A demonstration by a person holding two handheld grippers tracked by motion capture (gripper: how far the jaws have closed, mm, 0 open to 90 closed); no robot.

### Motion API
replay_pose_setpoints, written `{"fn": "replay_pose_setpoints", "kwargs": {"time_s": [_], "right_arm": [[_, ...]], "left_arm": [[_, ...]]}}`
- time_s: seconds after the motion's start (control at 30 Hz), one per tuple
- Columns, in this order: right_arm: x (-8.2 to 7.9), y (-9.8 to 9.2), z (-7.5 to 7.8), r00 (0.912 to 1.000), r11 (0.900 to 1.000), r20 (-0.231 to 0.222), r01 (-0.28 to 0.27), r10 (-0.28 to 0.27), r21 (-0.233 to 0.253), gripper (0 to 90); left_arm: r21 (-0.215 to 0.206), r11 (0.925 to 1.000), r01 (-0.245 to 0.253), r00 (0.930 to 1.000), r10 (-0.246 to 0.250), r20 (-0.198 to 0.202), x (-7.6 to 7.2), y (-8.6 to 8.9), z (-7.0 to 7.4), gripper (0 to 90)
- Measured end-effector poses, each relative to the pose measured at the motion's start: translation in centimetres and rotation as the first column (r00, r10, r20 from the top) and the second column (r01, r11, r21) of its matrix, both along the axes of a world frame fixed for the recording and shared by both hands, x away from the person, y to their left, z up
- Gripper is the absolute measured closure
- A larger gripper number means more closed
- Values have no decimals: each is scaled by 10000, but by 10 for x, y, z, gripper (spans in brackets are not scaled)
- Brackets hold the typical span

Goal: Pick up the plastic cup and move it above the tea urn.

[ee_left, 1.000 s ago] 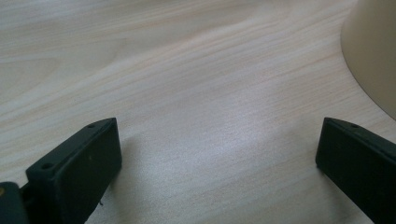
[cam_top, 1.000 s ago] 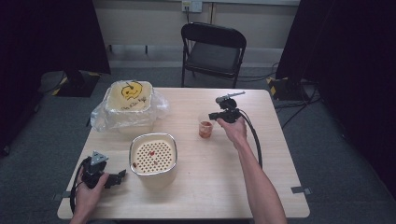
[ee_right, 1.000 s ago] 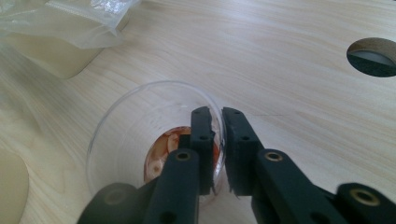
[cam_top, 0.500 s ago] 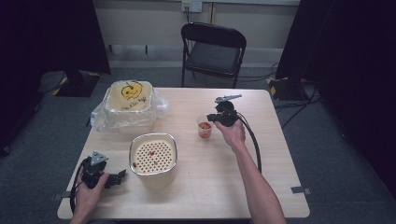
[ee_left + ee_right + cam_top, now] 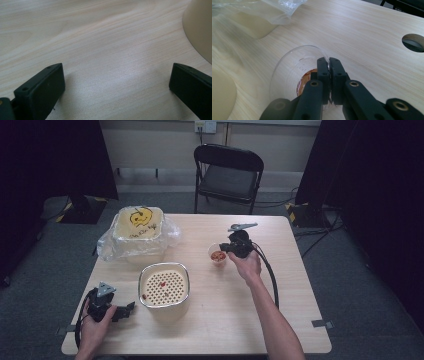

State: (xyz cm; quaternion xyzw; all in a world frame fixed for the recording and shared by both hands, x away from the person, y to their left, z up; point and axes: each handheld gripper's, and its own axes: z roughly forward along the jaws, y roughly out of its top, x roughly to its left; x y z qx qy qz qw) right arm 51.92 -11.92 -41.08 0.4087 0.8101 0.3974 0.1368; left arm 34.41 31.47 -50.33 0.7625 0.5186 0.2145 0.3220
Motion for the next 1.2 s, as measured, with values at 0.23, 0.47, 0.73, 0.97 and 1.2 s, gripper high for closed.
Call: {"fn": "replay_pose_setpoints", "kwargs": {"time_s": [0.23,0.47,0.73,0.97,1.2], "right_arm": [[-7,2,16,9999,9996,41,-137,136,248,884],[-26,14,42,9970,9967,454,-649,627,485,884],[-50,35,68,9885,9933,1085,-1094,1048,371,885],[-71,51,84,9741,9907,1847,-1353,1304,143,886],[-95,76,89,9511,9867,2628,-1541,1624,-523,886]], "left_arm": [[2,10000,0,10000,0,2,0,0,0,0],[0,10000,2,10000,-2,-2,0,0,0,0],[1,10000,7,10000,-7,-3,0,0,0,0],[1,10000,7,10000,-7,-4,0,0,0,0],[0,10000,2,10000,-2,-1,0,0,0,0]]}}
